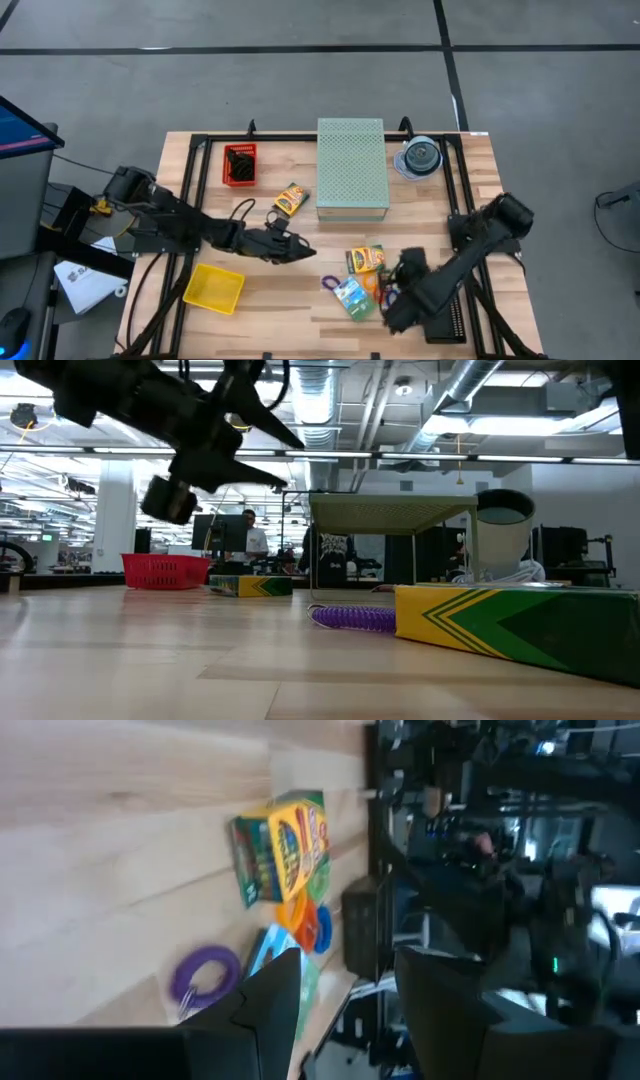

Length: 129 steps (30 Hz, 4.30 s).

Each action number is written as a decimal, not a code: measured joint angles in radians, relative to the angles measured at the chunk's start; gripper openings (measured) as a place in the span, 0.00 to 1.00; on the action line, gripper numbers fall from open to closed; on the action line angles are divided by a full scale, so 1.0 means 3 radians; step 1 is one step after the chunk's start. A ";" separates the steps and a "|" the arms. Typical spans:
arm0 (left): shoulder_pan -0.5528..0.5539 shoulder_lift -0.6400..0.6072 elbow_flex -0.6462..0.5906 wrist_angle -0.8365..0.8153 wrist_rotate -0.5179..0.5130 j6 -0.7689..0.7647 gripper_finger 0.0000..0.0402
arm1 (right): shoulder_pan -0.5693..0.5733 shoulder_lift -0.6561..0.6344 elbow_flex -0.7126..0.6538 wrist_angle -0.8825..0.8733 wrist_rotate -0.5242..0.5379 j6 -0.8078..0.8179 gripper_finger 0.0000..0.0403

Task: Pick & Place Office Desk Supplies
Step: Put the crayon box into the yellow bin

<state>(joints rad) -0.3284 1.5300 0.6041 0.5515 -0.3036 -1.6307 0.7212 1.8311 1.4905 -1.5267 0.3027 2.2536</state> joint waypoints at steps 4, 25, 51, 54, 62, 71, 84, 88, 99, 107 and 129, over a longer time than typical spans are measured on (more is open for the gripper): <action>-0.0005 -0.0179 0.0000 -0.0053 0.0014 0.0138 0.40 | -0.0139 -0.0485 -0.0674 0.0649 0.0047 -0.0017 0.12; -0.0065 -0.1139 0.0001 -0.1273 -0.0094 0.0510 0.40 | -0.0916 -0.0347 -0.1406 0.1799 -0.0266 -0.0749 0.00; 0.0233 -0.0999 0.0000 -0.2029 0.0052 0.0442 0.40 | -0.1202 0.0135 -0.1281 0.2360 0.0114 -0.0980 0.00; 0.0253 -0.0959 -0.0001 -0.2026 0.0080 0.0443 0.40 | -0.1303 0.0135 -0.1281 0.2417 0.0137 -0.1133 0.00; 0.0184 -0.0709 0.0000 -0.1798 0.0232 0.0412 0.40 | -0.1480 0.0134 -0.1283 0.2952 0.0174 -0.1629 0.00; -0.0079 -0.0307 0.0001 -0.1404 0.0218 0.0133 0.40 | -0.1167 0.0133 -0.1281 0.3106 0.0214 -0.1246 0.00; 0.0085 0.0385 0.0003 -0.0706 0.0222 -0.0005 0.39 | -0.1164 0.0132 -0.1281 0.3126 0.0253 -0.1255 0.00; 0.0235 0.0455 0.0065 -0.0738 0.0240 0.0204 0.33 | -0.1157 0.0132 -0.1281 0.3144 0.0246 -0.1326 0.00; 0.0435 0.0601 0.0327 -0.0947 0.0517 0.0611 0.18 | -0.1167 0.0128 -0.1281 0.3364 0.0242 -0.1518 0.00; 0.0423 0.0600 0.0324 -0.1254 0.0590 0.0611 0.20 | -0.1170 0.0129 -0.1283 0.3510 0.0317 -0.1582 0.00; 0.0442 0.0653 0.0328 -0.1382 0.0662 0.0458 0.22 | -0.1250 0.0129 -0.1281 0.3917 0.0487 -0.1867 0.00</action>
<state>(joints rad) -0.1959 1.7260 0.7026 0.1368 -0.1051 -1.4934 0.3461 1.8698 1.1061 -0.3515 0.4488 1.6936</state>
